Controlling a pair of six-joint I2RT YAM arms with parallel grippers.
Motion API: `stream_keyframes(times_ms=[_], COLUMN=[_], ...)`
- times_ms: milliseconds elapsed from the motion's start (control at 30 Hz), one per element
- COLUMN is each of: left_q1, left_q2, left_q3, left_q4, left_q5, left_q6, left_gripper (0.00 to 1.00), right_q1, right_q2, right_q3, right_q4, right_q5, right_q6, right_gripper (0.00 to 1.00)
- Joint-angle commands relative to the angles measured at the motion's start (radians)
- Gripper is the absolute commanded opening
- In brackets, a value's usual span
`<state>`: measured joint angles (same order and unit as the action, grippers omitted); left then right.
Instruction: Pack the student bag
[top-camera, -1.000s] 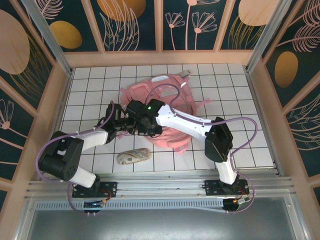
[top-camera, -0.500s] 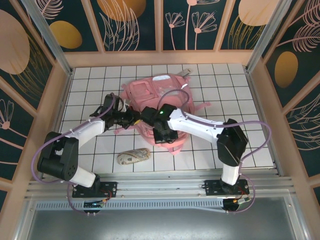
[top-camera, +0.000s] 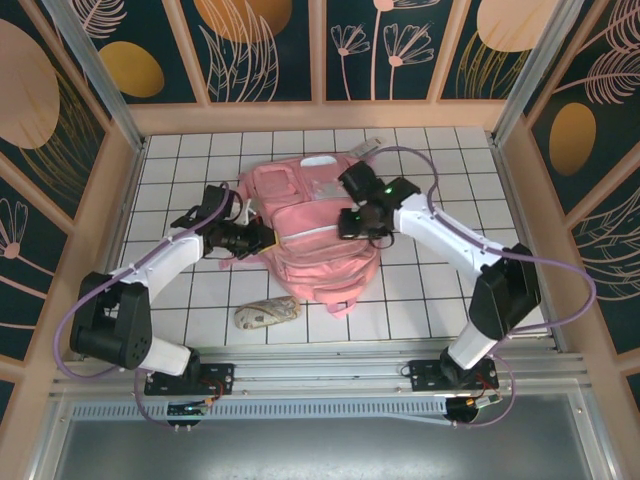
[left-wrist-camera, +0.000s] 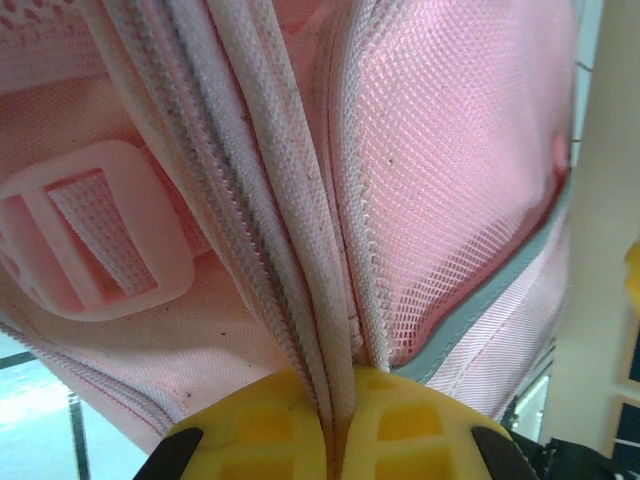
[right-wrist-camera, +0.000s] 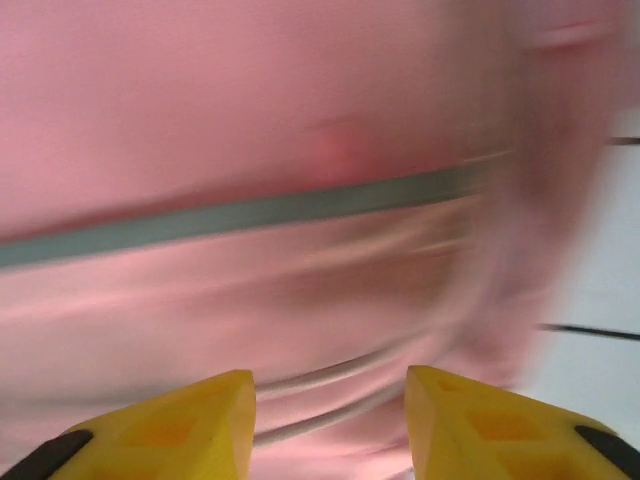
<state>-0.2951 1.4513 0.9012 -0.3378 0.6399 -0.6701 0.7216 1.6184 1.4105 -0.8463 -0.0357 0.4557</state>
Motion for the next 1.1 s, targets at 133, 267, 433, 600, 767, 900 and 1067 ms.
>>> stream_keyframes(times_ms=[133, 267, 433, 600, 767, 900, 1067], left_q1=[0.000, -0.007, -0.013, -0.026, -0.040, -0.046, -0.048], left_q2=[-0.058, -0.060, -0.072, -0.087, -0.098, -0.108, -0.116], left_q3=[0.059, 0.066, 0.045, 0.033, 0.026, 0.015, 0.013], left_q4=[0.128, 0.137, 0.149, 0.163, 0.172, 0.181, 0.174], left_q5=[0.150, 0.146, 0.142, 0.139, 0.127, 0.123, 0.118], left_q6=[-0.160, -0.175, -0.187, -0.205, -0.221, -0.230, -0.226], left_gripper=[0.00, 0.00, 0.00, 0.00, 0.00, 0.00, 0.00], right_q1=[0.220, 0.286, 0.291, 0.295, 0.306, 0.311, 0.316], right_q2=[0.030, 0.123, 0.194, 0.259, 0.300, 0.312, 0.320], right_q3=[0.007, 0.080, 0.163, 0.255, 0.291, 0.311, 0.346], right_q4=[0.114, 0.054, -0.017, -0.102, -0.145, -0.170, -0.188], right_q5=[-0.274, -0.221, -0.133, -0.035, -0.004, 0.024, 0.035], right_q6=[0.116, 0.126, 0.170, 0.214, 0.228, 0.228, 0.220], right_gripper=[0.61, 0.61, 0.60, 0.56, 0.37, 0.14, 0.00])
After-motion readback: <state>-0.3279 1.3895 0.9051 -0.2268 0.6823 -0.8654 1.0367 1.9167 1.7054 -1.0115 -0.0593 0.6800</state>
